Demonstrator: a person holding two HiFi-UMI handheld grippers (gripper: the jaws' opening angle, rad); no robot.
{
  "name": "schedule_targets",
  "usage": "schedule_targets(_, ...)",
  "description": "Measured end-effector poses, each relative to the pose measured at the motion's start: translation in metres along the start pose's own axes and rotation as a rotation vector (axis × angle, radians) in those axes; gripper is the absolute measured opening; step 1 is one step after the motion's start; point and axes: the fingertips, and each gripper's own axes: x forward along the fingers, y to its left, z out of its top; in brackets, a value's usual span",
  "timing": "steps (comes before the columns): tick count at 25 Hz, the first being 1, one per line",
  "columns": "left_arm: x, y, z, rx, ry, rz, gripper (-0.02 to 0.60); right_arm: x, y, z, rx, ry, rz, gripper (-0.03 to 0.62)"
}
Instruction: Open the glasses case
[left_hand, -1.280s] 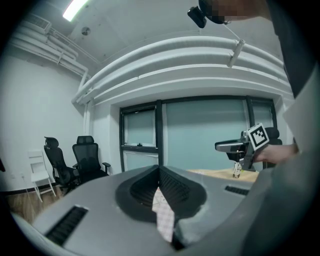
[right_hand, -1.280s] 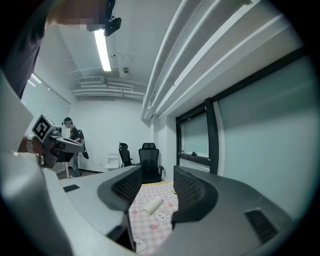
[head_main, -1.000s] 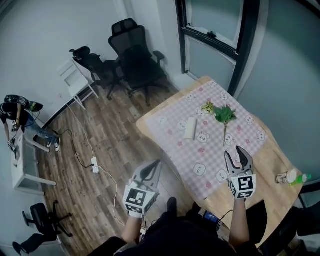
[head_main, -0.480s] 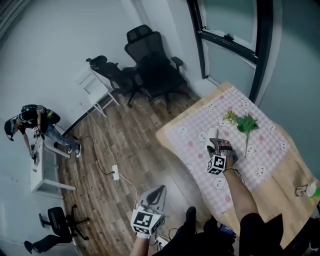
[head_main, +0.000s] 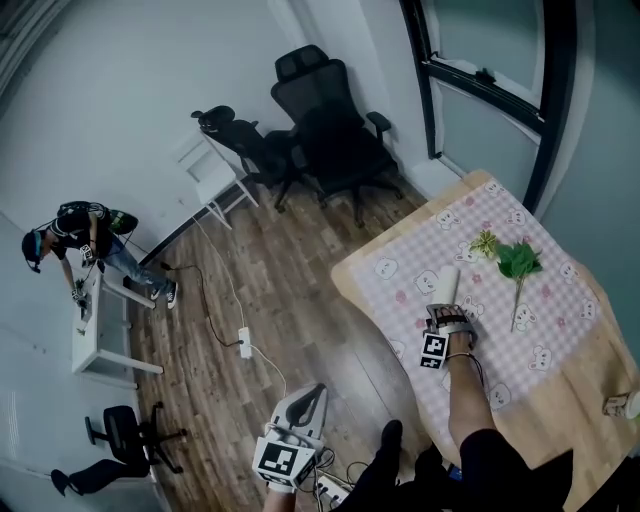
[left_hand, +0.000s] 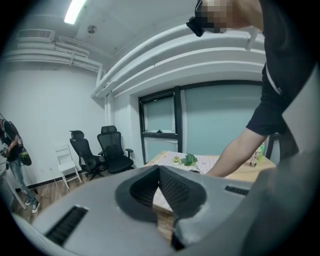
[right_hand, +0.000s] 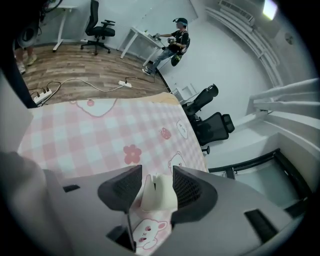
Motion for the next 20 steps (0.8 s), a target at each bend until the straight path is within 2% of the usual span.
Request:
schedule_targets(7,0.0,0.009,-0.007,-0.013,0.045,0.015,0.002,0.016,-0.01,-0.006,0.011,0.011,-0.008,0.199)
schedule_targets(11,-0.002,0.011,-0.015,-0.026,0.066,0.018,0.002,0.02,-0.003,-0.003,0.02,0.01,0.019,0.161)
schedule_targets(20,-0.002,0.012,-0.014,-0.019,0.048,0.021,0.002,0.023,-0.001,-0.004,0.022,0.001,0.028,0.11)
